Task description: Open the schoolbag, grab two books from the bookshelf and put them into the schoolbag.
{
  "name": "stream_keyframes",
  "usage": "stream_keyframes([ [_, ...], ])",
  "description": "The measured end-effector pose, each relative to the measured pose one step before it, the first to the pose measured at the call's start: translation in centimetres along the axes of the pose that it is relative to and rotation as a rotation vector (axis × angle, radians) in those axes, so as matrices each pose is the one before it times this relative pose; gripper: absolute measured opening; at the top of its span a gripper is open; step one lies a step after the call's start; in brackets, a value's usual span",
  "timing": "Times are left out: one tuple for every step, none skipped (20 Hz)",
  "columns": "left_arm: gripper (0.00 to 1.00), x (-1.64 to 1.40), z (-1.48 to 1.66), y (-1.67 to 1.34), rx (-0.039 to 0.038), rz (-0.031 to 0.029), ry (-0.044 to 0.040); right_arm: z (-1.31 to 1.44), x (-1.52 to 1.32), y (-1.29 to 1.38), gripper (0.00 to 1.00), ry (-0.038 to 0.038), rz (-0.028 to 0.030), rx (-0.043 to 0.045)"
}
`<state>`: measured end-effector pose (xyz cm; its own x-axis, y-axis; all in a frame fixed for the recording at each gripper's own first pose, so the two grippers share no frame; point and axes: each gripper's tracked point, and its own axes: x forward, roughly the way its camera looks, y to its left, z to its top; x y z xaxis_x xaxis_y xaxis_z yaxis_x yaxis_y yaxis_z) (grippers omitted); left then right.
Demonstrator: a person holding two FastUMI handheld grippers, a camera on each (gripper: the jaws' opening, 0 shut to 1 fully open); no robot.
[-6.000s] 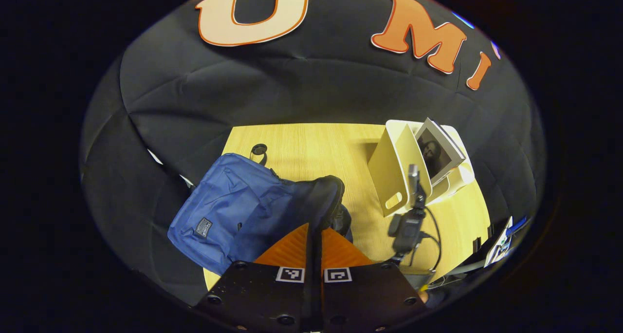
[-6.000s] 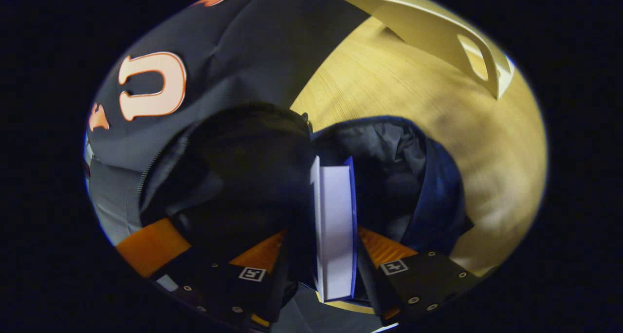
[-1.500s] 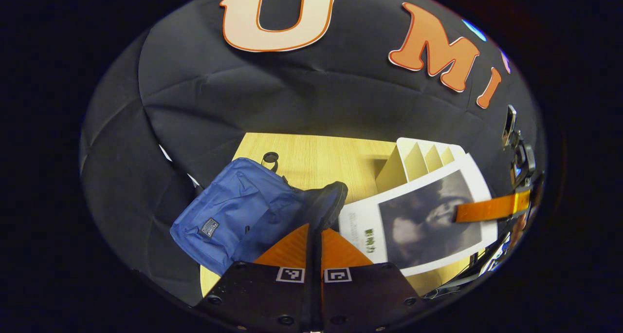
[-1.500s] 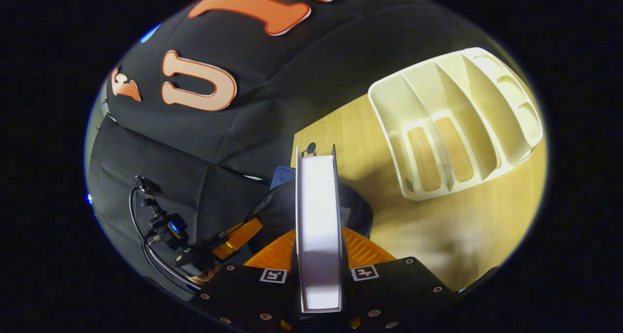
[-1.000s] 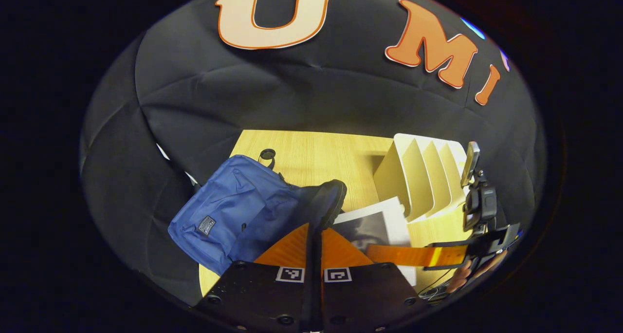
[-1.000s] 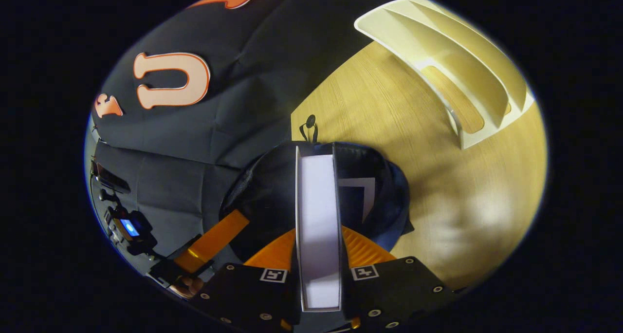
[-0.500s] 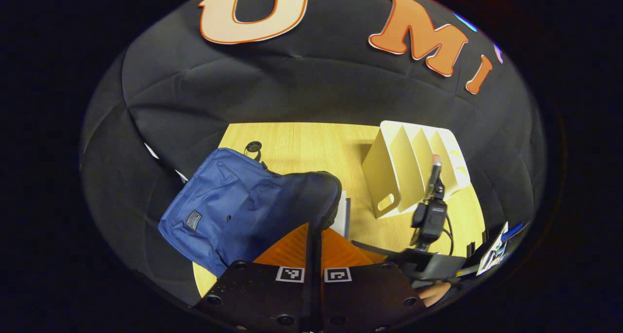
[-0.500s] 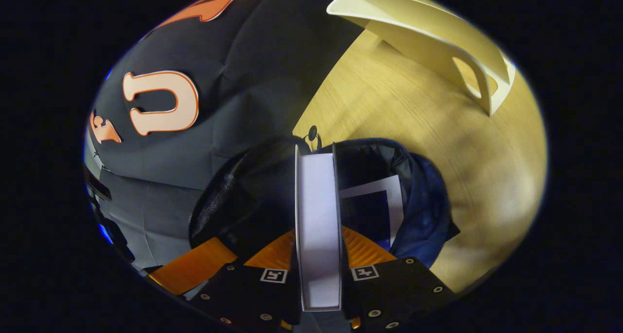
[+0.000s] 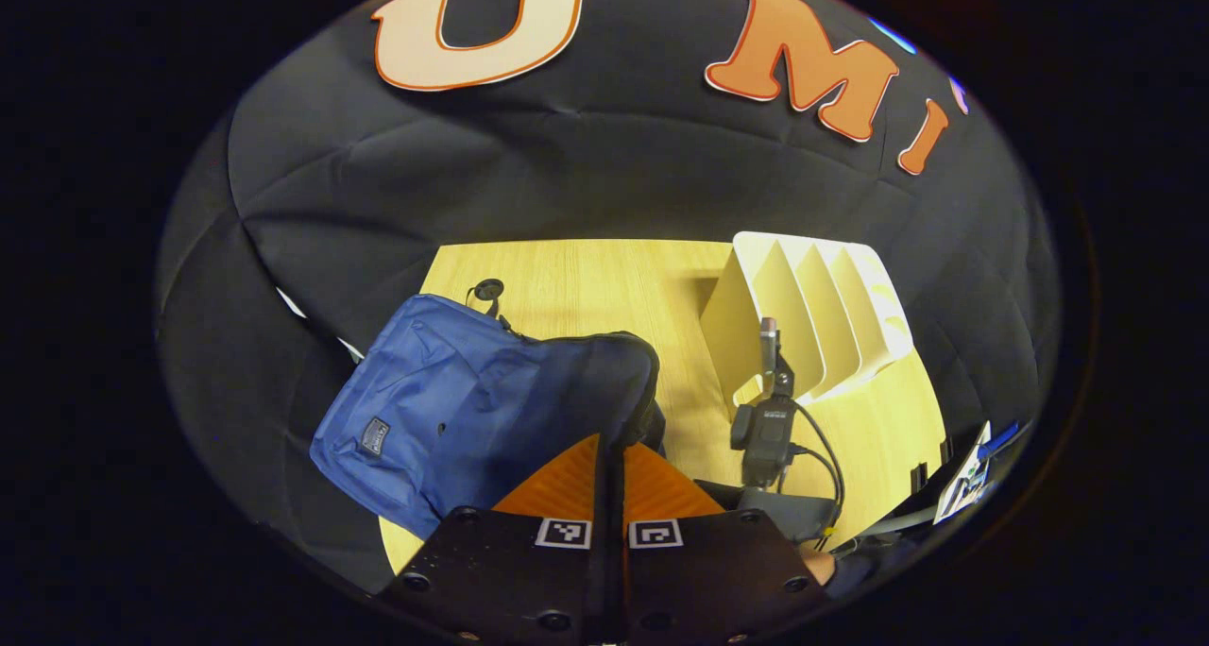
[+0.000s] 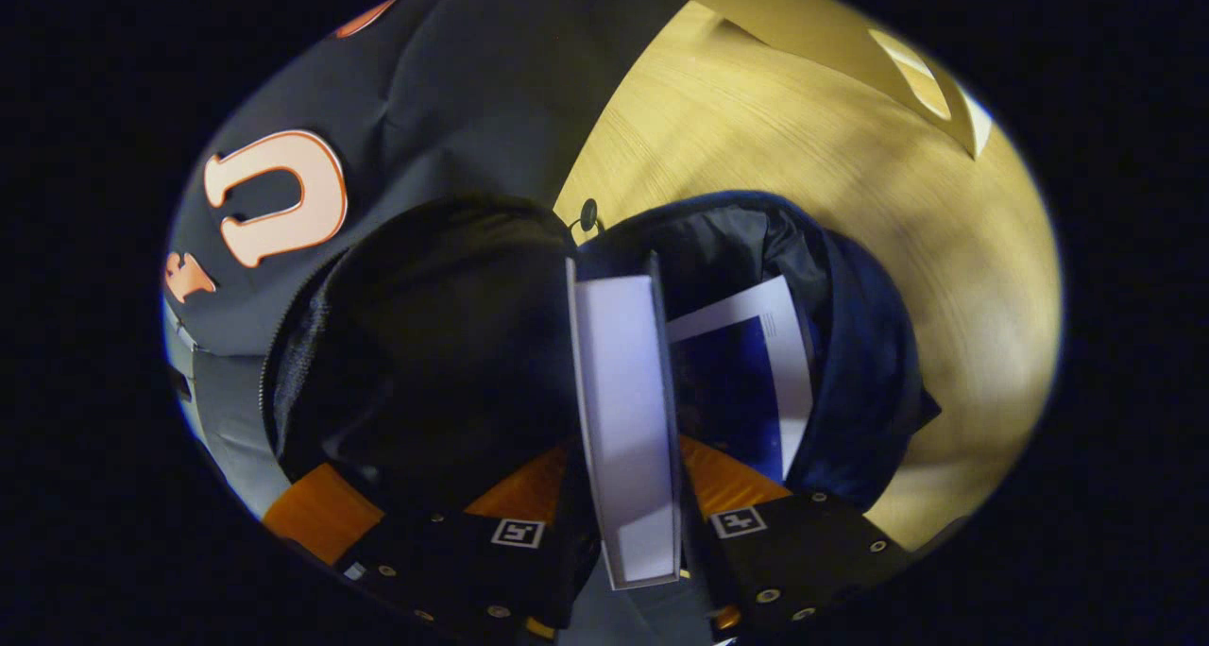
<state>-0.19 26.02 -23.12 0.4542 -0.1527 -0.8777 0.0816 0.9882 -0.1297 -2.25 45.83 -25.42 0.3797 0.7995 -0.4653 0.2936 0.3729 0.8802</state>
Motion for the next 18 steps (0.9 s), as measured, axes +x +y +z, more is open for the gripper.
stream_keyframes([
  [0.05, -0.058, 0.162, 0.240, -0.00205, 0.00695, -0.00478, 0.046, -0.745, -0.062, 0.72, 0.00830, -0.00493, -0.00795],
  [0.00, -0.049, -0.063, 0.389, -0.00703, 0.00515, -0.00537, 0.031, -0.637, -0.025, 0.54, 0.00761, -0.00499, -0.00983],
  [0.00, 0.006, 0.121, 0.147, -0.00757, 0.00177, 0.00028, 0.208, -0.661, -0.242, 0.78, 0.00222, -0.01033, -0.01455],
  [0.00, -0.073, -0.035, 0.193, -0.00820, 0.00400, -0.00073, 0.257, -0.773, -0.398, 0.73, 0.00169, -0.01568, -0.01797],
  [0.00, 0.067, -0.101, -0.010, -0.00388, 0.00032, 0.00020, 0.377, -0.704, -0.429, 0.94, -0.00933, -0.01033, -0.02191],
  [0.00, -0.010, -0.192, 0.079, -0.00196, 0.00437, 0.00291, 0.434, -0.856, -0.170, 0.95, -0.01094, -0.00247, -0.02497],
  [0.01, -0.030, 0.008, -0.040, -0.00672, -0.00111, -0.00239, 0.775, -0.853, 0.067, 0.95, -0.02558, 0.00515, -0.02908],
  [0.01, -0.138, 0.060, 0.047, -0.00243, 0.00875, -0.00264, 0.984, -0.955, 0.181, 0.95, -0.02998, 0.01164, -0.03719],
  [0.01, 0.079, -0.055, 0.073, -0.00223, 0.00753, -0.00550, 0.761, -0.996, -0.262, 0.95, -0.02591, -0.00662, -0.03875],
  [0.00, -0.034, -0.007, -0.124, -0.00397, 0.00532, -0.00128, 0.607, -0.979, -0.391, 0.96, -0.02137, -0.01574, -0.03274],
  [0.01, -0.014, -0.042, 0.067, 0.00517, 0.01143, -0.00432, 0.759, -1.003, -0.237, 1.00, -0.02587, -0.00542, -0.03360],
  [0.00, -0.155, 0.109, -0.022, 0.00582, 0.01393, -0.00716, 0.687, -0.854, -0.476, 0.96, -0.01147, -0.01360, -0.01934],
  [0.01, -0.099, 0.133, -0.195, 0.00502, 0.00928, -0.00650, 0.497, -0.865, -0.192, 0.96, -0.01165, -0.00066, -0.01599],
  [0.01, -0.025, -0.005, 0.087, 0.01370, 0.02129, -0.00726, 0.707, -0.966, -0.559, 0.97, -0.01963, -0.01766, -0.02395],
  [0.01, -0.082, 0.161, 0.161, 0.01630, 0.02440, -0.01536, 0.929, -0.992, -0.541, 0.97, -0.03352, -0.01725, -0.03692],
  [0.01, -0.047, 0.192, 0.178, 0.01823, 0.02815, -0.01498, 1.310, -1.087, -0.614, 0.97, -0.04344, -0.01754, -0.04457],
  [0.01, 0.075, 0.113, 0.321, 0.01374, 0.03518, -0.01636, 1.349, -1.054, -0.481, 0.96, -0.04343, -0.01201, -0.04426],
  [0.00, -0.136, 0.003, 0.126, 0.01534, 0.02569, -0.00849, 1.248, -0.993, -0.401, 0.96, -0.03181, -0.00460, -0.04176],
])
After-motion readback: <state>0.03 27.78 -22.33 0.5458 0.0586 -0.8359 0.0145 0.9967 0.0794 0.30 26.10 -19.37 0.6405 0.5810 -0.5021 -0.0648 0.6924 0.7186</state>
